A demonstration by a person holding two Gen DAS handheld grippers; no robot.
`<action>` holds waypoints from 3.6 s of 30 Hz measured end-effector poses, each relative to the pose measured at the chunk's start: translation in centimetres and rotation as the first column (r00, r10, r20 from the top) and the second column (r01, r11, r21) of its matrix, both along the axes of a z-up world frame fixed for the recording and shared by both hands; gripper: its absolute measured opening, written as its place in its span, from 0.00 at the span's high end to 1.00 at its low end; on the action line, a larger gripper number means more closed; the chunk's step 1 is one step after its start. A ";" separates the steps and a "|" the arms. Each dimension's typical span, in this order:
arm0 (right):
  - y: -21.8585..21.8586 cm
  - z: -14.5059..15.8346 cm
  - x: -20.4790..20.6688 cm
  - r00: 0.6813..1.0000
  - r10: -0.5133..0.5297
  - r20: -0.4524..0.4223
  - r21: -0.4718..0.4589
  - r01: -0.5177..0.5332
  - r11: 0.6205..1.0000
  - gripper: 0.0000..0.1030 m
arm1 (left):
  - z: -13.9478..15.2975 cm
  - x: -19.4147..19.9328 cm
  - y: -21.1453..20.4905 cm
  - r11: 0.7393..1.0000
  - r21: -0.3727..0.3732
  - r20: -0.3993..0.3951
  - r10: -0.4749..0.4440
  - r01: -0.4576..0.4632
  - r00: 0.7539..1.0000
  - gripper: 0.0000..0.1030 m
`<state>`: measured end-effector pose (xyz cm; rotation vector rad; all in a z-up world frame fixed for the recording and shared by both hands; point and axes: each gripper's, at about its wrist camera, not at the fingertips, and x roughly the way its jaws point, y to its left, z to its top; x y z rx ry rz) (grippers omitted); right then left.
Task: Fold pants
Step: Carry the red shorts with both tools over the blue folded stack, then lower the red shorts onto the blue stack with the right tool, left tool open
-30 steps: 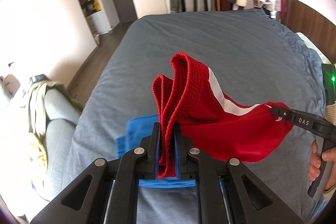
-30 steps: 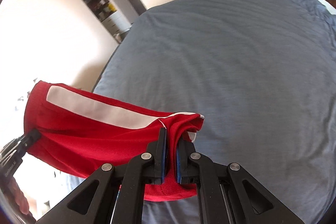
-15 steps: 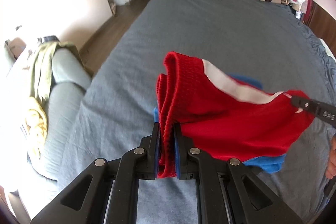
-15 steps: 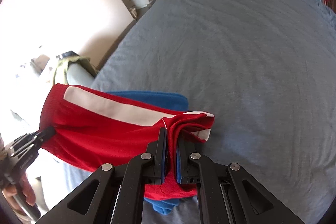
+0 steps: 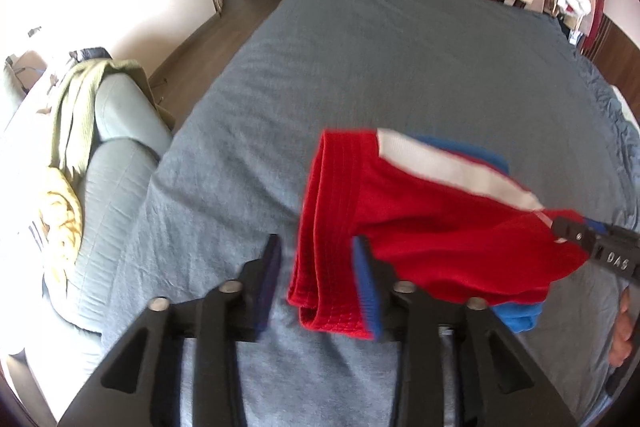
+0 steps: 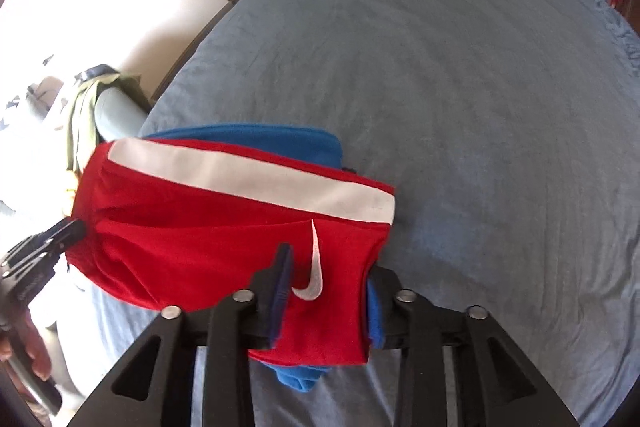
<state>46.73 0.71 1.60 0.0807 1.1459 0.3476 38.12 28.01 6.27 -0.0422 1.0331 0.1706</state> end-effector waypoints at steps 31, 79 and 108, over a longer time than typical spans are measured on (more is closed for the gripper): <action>4.2 -0.3 4.5 0.993 -0.034 0.112 0.024 0.031 0.999 0.43 | -5.5 11.0 4.7 0.919 -0.358 -0.138 -0.227 0.165 0.964 0.61; -5.7 -4.6 6.5 0.989 0.146 0.038 0.417 -0.149 0.897 0.45 | -0.8 1.3 -13.3 0.942 0.152 0.008 -0.304 0.299 0.953 0.30; -7.5 -14.0 6.8 0.972 0.101 -0.214 0.745 0.096 0.660 0.61 | -1.9 5.4 -18.4 0.909 0.189 -0.047 -0.371 0.373 0.928 0.30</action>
